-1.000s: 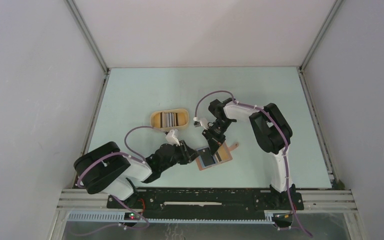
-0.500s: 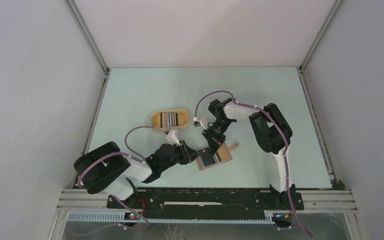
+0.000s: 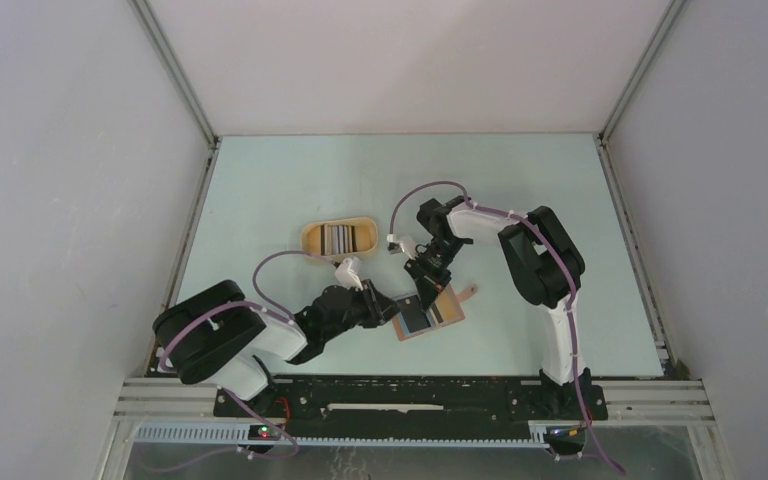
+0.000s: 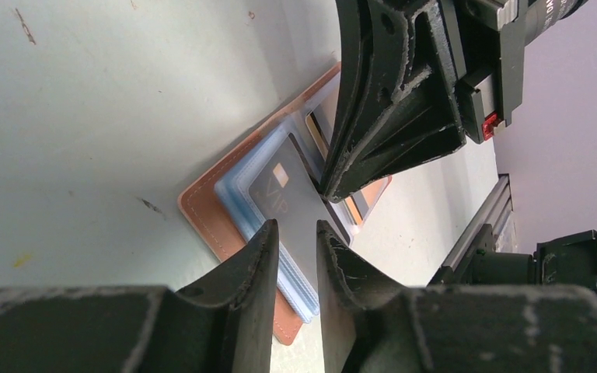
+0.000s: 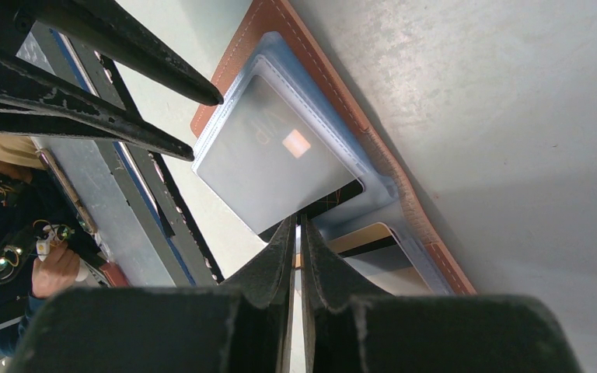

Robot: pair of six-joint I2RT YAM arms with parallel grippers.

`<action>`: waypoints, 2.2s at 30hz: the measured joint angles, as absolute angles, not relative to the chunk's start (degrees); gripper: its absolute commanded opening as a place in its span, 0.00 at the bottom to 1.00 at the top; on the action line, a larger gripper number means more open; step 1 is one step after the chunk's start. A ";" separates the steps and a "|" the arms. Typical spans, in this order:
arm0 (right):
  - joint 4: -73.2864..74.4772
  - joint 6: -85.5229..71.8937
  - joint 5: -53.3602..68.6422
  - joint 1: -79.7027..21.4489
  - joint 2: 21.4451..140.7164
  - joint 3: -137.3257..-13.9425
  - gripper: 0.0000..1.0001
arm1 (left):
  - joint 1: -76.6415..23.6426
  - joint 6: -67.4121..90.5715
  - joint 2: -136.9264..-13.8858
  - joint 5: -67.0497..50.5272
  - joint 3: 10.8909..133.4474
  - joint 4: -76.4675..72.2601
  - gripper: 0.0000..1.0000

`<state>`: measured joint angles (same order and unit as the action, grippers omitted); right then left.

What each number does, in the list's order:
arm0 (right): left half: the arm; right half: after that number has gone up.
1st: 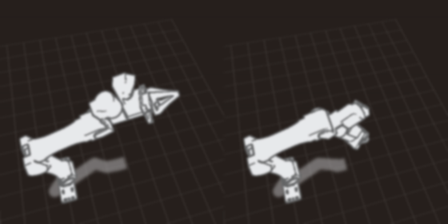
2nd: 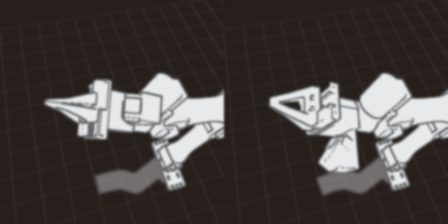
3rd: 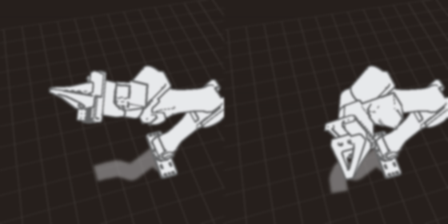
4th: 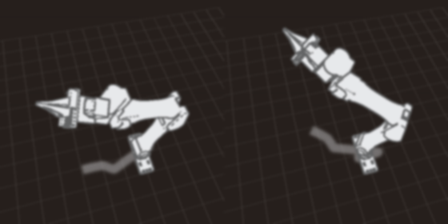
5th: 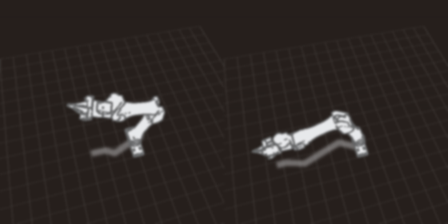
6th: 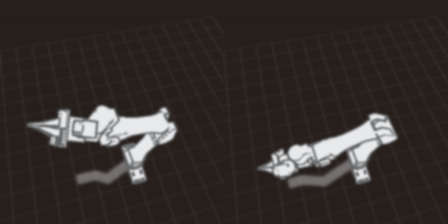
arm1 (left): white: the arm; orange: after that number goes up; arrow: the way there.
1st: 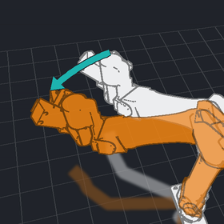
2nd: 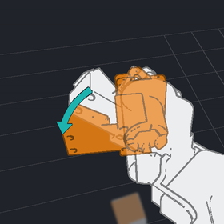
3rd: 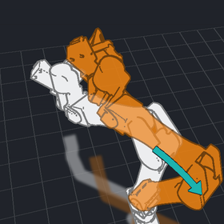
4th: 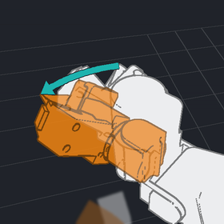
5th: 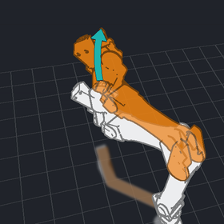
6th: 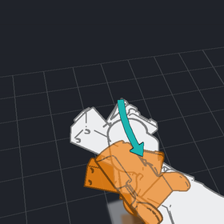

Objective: Put the credit cards into the card holder
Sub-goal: Insert the credit card into the card holder.

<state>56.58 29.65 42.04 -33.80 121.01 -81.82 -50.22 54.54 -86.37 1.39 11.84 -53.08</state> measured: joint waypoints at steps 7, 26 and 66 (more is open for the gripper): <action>56.58 29.65 42.04 -33.80 121.01 -81.82 0.13 | -50.22 55.22 -86.74 1.30 11.84 -53.12 0.31; 56.58 29.65 42.04 -33.78 121.01 -81.82 0.13 | -50.22 56.66 -86.74 1.30 11.84 -53.10 0.31; 56.58 29.65 42.04 -33.78 121.01 -81.82 0.13 | -50.87 58.48 -83.96 2.85 11.84 -49.17 0.31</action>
<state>56.58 29.65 42.04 -33.78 121.01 -81.82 -50.87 58.48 -83.96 2.85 11.84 -49.17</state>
